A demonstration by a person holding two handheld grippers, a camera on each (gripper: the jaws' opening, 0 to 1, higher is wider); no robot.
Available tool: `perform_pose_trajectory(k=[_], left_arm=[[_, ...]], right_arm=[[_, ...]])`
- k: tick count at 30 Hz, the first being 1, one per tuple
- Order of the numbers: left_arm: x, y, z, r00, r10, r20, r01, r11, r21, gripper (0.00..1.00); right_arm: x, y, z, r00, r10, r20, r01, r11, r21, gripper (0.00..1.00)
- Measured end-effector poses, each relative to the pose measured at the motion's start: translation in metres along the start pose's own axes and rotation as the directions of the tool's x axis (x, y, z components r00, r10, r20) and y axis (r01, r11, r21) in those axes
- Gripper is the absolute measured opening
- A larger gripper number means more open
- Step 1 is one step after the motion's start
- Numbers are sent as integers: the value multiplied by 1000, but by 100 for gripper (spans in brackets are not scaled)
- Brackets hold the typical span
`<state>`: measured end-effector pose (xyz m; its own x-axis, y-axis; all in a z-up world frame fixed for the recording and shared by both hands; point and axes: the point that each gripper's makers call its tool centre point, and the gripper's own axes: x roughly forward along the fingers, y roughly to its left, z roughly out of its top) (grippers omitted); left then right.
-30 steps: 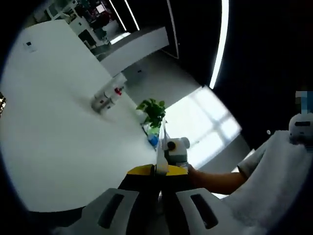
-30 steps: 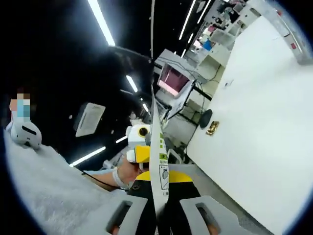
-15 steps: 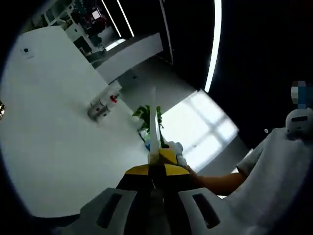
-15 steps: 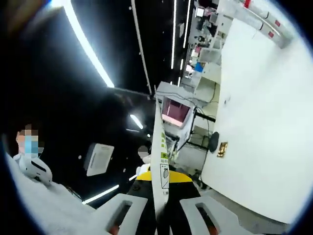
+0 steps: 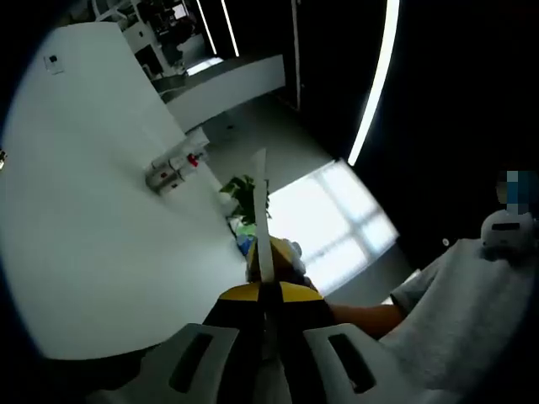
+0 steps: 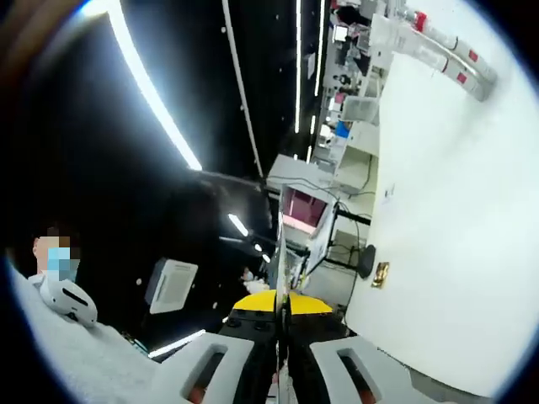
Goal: Arrange the skincare products in the storage area until every visible bottle or jar stands upright without overlapping.
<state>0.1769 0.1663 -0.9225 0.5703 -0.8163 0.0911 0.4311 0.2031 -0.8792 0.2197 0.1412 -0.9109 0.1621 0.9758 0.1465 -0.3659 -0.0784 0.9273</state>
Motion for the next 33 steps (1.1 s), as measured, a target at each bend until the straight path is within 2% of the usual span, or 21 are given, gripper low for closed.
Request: perform_pose_trajectory(k=[1, 2, 3, 5, 8, 14, 19, 22, 29, 31, 33], left_arm=[[-1, -2, 2, 1000, -11, 10, 11, 1000, -8, 0], [-2, -4, 6, 999, -22, 35, 23, 999, -30, 0], [-4, -5, 14, 996, -33, 78, 37, 998, -57, 0], [-8, -8, 17, 995, -50, 88, 54, 997, -46, 0], [-9, -9, 18, 994, -57, 96, 59, 998, -18, 0], [-12, -18, 24, 988, -99, 123, 102, 994, -25, 0], [-11, -24, 28, 978, -142, 150, 146, 989, -16, 3], [-10, -20, 24, 985, -118, 123, 119, 993, 0, 5], [-15, -16, 28, 986, -92, 140, 93, 996, 1, 2], [-15, -14, 28, 987, -83, 137, 86, 996, -12, 1], [-15, -9, 31, 989, -54, 141, 58, 998, -31, 1]], right_arm=[[-1, 1, 1, 1000, 14, 4, -14, 999, 32, 0], [-2, 1, 4, 999, 23, 24, -23, 999, 30, 0], [-2, 2, 5, 999, 27, 29, -28, 999, 34, 0], [-1, 6, 8, 997, 48, 55, -50, 998, 45, 0], [2, 7, 8, 996, 58, 62, -61, 997, 56, 0], [5, 11, 8, 988, 112, 105, -129, 976, 175, 0], [7, 13, 9, 988, 100, 120, -118, 982, 151, 0], [17, 16, 3, 991, 95, 96, -107, 986, 126, 0], [27, 12, 0, 995, 63, 83, -69, 995, 74, 0], [26, 10, -3, 997, 39, 60, -43, 997, 58, 0], [25, 7, -14, 1000, 17, -3, -17, 1000, 3, 1]])
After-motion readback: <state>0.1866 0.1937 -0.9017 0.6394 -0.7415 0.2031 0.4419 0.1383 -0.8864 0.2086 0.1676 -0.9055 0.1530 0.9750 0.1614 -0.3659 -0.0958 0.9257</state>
